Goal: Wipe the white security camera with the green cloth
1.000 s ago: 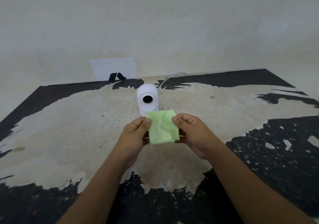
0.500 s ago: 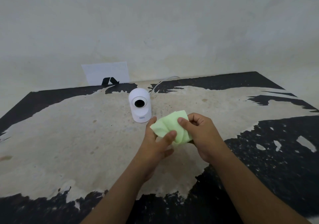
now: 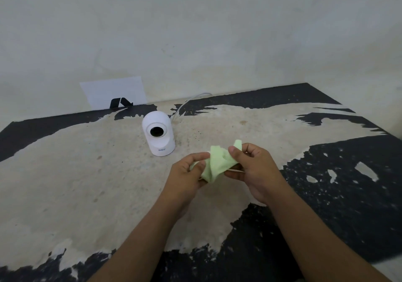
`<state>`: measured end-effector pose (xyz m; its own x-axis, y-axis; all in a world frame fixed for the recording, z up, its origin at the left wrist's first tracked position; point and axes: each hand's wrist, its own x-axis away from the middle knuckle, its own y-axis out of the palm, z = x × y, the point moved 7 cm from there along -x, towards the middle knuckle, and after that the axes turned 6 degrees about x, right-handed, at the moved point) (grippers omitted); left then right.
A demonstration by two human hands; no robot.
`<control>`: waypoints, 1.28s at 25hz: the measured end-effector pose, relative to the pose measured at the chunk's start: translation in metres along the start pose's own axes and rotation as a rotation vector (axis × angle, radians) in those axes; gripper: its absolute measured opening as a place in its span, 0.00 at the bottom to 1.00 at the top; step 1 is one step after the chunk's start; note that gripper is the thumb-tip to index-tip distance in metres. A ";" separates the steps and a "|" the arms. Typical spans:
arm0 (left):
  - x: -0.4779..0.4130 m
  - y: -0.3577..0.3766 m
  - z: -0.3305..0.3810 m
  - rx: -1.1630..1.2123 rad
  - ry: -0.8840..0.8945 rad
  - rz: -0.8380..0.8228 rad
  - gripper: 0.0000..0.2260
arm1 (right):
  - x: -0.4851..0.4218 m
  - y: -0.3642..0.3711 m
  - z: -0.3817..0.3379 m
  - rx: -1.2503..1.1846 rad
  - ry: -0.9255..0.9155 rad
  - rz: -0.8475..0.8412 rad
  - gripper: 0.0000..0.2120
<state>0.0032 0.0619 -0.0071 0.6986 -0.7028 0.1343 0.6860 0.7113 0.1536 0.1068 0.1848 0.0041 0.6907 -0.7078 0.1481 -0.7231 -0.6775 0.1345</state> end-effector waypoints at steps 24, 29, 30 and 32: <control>-0.098 0.042 0.085 -0.559 0.375 -0.138 0.12 | -0.021 -0.019 -0.009 0.578 -0.048 -0.093 0.16; -0.088 0.021 0.045 -0.927 0.337 -0.093 0.23 | -0.022 -0.024 -0.013 1.482 -0.181 0.156 0.33; -0.082 0.015 0.044 -0.905 0.359 -0.090 0.22 | -0.020 -0.015 -0.017 1.508 -0.255 0.152 0.31; -0.066 0.004 0.041 -0.889 0.390 -0.092 0.19 | -0.018 0.008 -0.010 1.571 -0.322 0.011 0.24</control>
<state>-0.0485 0.1107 0.0245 0.5430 -0.8157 -0.1994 0.5327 0.5182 -0.6691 0.0885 0.1945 0.0126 0.8049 -0.5868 -0.0883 -0.1468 -0.0527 -0.9878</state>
